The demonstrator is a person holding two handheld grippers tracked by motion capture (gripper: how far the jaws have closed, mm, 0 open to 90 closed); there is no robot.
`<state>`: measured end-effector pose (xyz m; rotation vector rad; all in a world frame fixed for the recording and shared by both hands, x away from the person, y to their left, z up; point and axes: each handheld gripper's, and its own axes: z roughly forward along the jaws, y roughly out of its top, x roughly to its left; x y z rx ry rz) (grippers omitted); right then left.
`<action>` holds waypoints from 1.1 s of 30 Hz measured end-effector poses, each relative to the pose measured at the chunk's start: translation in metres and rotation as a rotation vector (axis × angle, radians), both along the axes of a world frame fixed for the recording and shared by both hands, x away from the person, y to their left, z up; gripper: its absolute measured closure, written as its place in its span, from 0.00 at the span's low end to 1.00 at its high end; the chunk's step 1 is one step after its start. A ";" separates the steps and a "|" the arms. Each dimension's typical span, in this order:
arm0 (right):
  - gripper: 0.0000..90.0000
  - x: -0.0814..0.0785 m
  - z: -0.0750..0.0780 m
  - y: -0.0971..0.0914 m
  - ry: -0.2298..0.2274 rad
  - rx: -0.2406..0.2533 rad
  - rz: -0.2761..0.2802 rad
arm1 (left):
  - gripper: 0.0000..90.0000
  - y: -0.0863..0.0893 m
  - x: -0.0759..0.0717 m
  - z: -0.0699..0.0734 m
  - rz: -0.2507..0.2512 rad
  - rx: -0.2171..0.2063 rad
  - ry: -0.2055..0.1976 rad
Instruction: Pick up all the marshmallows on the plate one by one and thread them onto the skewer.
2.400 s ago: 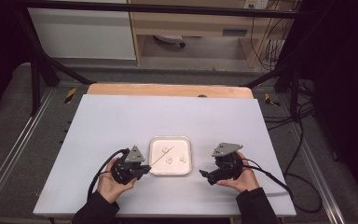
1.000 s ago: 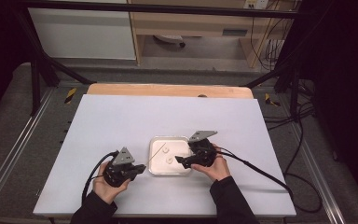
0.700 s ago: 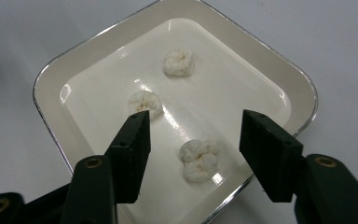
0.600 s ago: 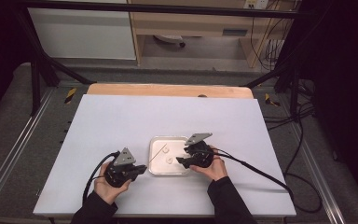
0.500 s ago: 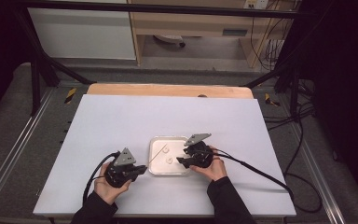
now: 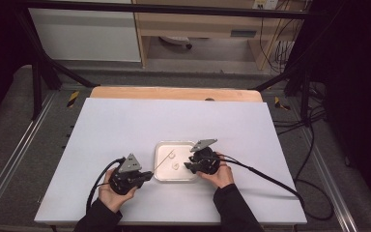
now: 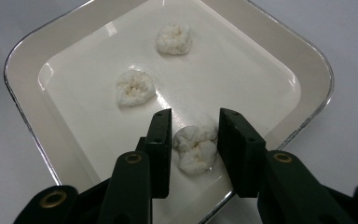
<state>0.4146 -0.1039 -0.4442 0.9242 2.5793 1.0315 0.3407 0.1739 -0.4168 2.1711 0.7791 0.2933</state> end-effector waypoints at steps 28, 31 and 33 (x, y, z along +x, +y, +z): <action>0.81 -0.012 0.045 -0.023 -0.007 0.212 -0.019 | 0.99 -0.008 -0.007 -0.002 -0.008 -0.023 -0.015; 0.81 -0.014 0.051 -0.027 -0.007 0.254 -0.019 | 0.99 -0.009 -0.008 -0.002 -0.011 -0.024 -0.017; 0.81 -0.015 0.054 -0.030 -0.006 0.286 -0.014 | 0.99 -0.011 -0.008 -0.002 -0.012 -0.026 -0.020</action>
